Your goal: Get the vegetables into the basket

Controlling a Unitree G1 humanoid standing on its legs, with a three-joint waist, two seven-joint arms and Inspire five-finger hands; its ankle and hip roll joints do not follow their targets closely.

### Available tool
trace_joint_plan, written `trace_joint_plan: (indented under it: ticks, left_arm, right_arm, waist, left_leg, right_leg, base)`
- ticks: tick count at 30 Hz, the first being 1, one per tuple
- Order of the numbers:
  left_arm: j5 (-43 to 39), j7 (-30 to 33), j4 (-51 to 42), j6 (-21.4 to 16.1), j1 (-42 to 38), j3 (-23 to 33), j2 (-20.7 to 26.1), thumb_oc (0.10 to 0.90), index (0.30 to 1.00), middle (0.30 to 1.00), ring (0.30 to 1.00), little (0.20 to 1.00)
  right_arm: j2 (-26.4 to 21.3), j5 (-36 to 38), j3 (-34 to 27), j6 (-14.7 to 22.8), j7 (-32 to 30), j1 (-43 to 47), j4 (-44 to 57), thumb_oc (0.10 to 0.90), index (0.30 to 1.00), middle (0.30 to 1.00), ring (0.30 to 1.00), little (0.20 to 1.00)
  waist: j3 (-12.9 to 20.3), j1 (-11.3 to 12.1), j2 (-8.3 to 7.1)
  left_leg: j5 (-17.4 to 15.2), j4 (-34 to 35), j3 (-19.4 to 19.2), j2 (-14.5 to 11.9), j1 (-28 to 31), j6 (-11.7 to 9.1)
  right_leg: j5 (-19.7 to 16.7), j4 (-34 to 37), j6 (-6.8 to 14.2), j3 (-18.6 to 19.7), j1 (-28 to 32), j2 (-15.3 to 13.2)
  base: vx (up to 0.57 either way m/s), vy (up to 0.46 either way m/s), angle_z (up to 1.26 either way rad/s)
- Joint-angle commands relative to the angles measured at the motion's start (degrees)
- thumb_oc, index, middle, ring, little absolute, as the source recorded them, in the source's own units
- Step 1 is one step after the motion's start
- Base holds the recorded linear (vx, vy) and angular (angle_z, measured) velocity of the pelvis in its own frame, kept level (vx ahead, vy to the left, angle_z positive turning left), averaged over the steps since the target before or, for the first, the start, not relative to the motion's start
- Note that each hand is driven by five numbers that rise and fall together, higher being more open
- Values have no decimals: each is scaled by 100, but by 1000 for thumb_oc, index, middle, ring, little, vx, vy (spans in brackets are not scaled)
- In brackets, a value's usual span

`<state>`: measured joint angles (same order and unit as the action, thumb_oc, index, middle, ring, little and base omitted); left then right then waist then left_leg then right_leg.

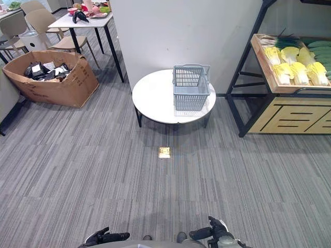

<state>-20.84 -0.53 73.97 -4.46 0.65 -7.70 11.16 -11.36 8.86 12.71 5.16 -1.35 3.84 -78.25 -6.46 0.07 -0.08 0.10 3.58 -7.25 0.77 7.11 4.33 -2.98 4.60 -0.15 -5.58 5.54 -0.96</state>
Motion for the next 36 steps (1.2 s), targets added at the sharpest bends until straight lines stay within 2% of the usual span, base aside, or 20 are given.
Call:
trace_joint_plan:
  ticks: [1,9,36]
  left_arm:
    - [328,-79,321,-258,-368,9,-409,900,1000,1000,1000,1000]
    - [323,97,519,-274,-322,211,-354,900,1000,1000,1000,1000]
    - [198,533,495,-461,-361,296,-231,900,1000,1000,1000,1000]
  right_arm:
    - [185,-115,193,43,-27,92,-339,900,1000,1000,1000,1000]
    - [238,112,98,117,-28,25,-315,900,1000,1000,1000,1000]
    - [171,225,30,136,-375,79,-232,900,1000,1000,1000,1000]
  waist:
    - [70,-91,-174]
    - [120,-131,-238]
    - [114,-130,-269]
  left_leg:
    - [28,142,2,-456,-55,-677]
    - [-28,142,-63,-468,16,-677]
    - [-46,142,-140,-568,131,-713]
  right_leg:
    - [-185,40,332,-151,-132,-520]
    - [-154,40,336,-89,-89,-497]
    - [-67,40,301,7,-57,-395]
  base:
    - [0,0,0]
    - [15,-11,-4]
    - [8,-7,-1]
